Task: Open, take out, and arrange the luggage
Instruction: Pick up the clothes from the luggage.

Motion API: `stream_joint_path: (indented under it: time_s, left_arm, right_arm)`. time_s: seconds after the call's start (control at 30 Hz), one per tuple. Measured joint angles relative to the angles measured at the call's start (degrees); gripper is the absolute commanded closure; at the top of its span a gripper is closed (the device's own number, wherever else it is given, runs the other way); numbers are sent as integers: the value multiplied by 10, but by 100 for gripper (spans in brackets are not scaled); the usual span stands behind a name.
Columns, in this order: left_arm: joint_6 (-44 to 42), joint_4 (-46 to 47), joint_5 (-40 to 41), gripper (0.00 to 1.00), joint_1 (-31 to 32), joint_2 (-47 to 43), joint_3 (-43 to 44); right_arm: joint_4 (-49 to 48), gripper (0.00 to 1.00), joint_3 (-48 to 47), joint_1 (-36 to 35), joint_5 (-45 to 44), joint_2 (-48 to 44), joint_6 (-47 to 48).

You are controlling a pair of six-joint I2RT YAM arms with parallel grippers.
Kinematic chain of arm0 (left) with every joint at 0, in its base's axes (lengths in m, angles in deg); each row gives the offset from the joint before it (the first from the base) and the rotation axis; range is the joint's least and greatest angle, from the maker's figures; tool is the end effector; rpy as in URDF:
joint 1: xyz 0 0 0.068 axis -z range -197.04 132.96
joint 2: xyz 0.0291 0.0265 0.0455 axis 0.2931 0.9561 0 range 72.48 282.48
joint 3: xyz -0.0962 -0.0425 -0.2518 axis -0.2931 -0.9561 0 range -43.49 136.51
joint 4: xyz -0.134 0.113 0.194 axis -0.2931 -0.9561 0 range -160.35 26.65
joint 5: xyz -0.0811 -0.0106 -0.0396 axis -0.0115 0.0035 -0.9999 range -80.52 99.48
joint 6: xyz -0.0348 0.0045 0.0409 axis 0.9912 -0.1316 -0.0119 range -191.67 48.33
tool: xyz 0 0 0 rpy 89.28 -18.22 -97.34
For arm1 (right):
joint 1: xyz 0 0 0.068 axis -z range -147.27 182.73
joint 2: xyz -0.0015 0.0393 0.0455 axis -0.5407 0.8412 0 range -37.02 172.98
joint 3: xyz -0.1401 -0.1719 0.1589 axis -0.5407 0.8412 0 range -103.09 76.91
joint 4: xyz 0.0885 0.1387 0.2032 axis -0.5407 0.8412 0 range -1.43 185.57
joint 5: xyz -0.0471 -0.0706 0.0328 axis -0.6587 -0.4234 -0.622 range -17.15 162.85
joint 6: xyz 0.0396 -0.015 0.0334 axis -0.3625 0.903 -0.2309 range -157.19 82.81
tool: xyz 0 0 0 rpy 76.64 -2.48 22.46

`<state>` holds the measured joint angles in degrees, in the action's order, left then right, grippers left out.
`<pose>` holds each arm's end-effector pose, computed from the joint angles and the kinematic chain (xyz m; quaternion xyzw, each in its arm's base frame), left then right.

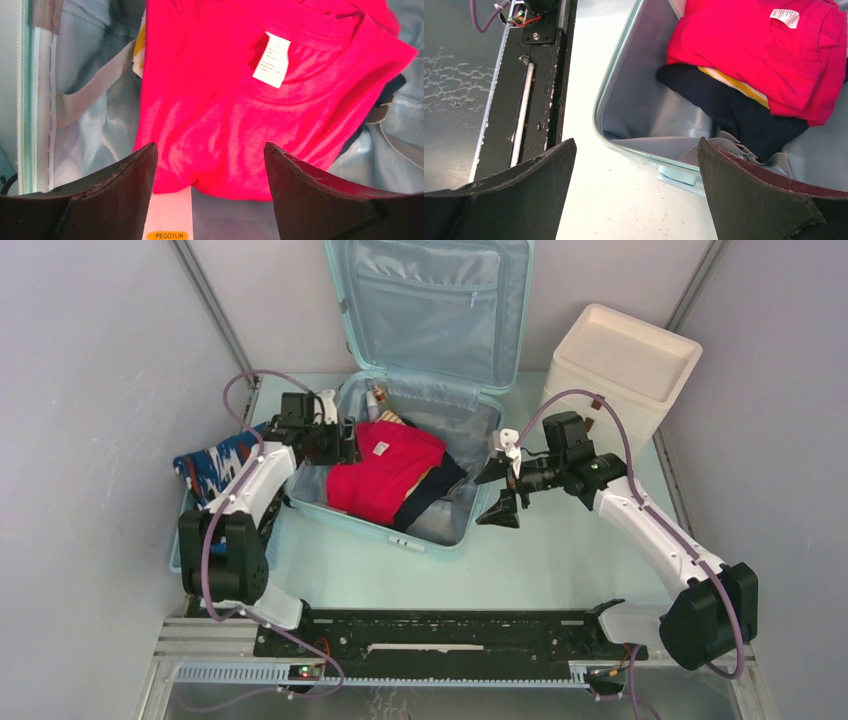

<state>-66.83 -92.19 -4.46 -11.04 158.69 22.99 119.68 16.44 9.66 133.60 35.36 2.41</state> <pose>0.3226 -0.0427 0.2694 0.0524 0.9280 -0.1461 0.3387 0.2262 0.1300 0.3109 -0.5836 0.5710 0.4095 0.4070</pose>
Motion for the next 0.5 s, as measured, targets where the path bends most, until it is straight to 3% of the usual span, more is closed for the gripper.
stream_joint_path:
  time_s: [0.3, 0.5]
  left_arm:
    - [12, -41, 43, 9, -5, 67, 30]
    - [12, -50, 58, 9, -6, 111, 46]
  right_arm:
    - [0, 0, 0, -6, -4, 1, 0]
    - [0, 0, 0, -8, -5, 1, 0]
